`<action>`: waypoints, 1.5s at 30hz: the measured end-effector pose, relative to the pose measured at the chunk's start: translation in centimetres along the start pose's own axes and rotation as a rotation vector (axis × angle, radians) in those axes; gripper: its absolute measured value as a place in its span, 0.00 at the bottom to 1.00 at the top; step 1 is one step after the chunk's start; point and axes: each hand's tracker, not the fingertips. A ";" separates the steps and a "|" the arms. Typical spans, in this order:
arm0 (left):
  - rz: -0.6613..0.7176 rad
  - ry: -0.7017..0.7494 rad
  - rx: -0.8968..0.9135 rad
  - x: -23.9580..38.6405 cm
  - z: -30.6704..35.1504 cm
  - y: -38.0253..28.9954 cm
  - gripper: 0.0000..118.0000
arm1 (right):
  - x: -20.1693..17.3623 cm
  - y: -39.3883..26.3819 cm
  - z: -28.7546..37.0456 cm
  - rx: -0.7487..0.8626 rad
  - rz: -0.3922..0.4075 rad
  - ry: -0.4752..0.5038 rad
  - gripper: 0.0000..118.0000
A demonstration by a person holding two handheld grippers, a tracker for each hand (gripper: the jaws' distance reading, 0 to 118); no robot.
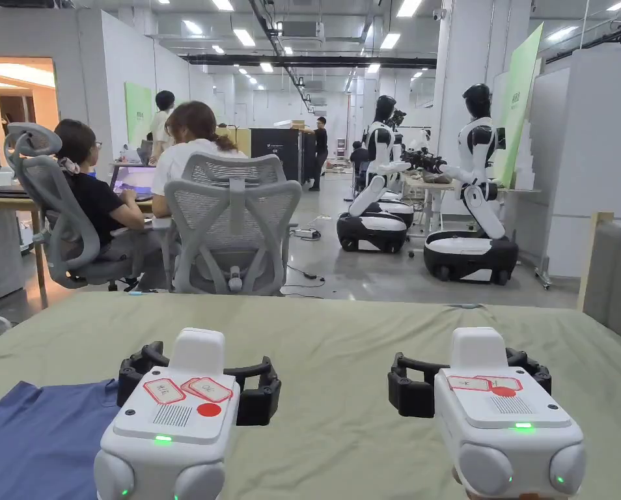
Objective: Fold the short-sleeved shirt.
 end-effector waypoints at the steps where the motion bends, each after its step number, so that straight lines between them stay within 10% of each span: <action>1: 0.000 0.000 0.000 0.0 0.0 0.0 1.00 | 0.0 0.0 0.0 0.001 0.001 0.000 1.00; 45: -0.013 0.002 -0.002 0.2 0.2 -0.2 1.00 | 0.0 -0.6 0.0 -0.014 -0.003 -0.012 1.00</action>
